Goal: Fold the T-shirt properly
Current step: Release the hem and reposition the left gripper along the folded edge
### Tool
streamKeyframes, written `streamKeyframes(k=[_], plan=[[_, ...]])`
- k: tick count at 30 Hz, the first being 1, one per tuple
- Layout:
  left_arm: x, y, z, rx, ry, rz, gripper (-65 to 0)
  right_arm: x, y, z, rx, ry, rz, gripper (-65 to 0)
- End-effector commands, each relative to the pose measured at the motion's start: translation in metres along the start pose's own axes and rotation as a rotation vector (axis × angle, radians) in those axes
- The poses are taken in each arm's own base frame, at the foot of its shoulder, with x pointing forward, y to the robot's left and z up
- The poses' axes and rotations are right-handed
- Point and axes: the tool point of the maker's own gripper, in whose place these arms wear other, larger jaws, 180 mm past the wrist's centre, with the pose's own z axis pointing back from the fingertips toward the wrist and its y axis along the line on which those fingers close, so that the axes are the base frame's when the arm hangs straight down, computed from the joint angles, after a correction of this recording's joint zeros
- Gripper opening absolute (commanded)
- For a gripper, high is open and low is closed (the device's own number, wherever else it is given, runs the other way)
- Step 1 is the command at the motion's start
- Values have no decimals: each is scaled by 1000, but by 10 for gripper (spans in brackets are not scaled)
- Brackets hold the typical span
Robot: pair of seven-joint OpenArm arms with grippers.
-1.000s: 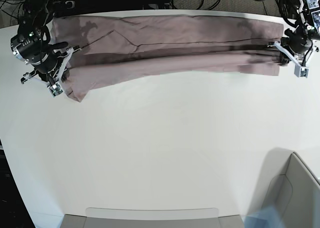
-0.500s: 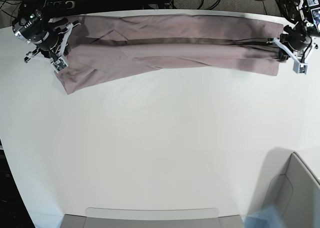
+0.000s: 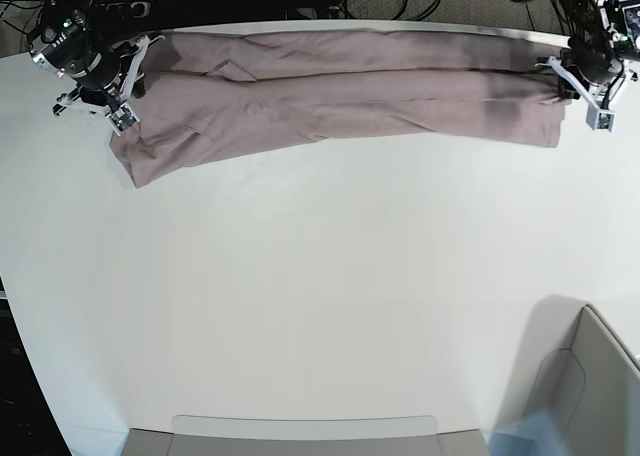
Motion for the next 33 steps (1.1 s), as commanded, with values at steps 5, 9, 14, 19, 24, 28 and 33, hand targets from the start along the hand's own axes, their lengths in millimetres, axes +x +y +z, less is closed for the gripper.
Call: streamKeyframes(k=[5,9,14,19,24,28,33], plan=[[21,7,13,34,-61,-46,-585,8,-5,4,-13,-27,29,-468],[33,14,22,101,-99,26,-580,9,-5,4,-14,-28,29,-468],[34,21,24,118,-89,8,-553,12,3,1,12,-33,46,-468],[21,25,21,123,-45,20,-553,18,18,-4,55,-43,74,-468],[16,23,18,113,-32,33,-551,25,24,-6,72,-56,86,-468],[18,15,14,92,-40,18,-536,25,22,-6,69,-56,88,-468],[43,6,8,16,-107,99,-485,26,22,-6,69,-58,88,-468]])
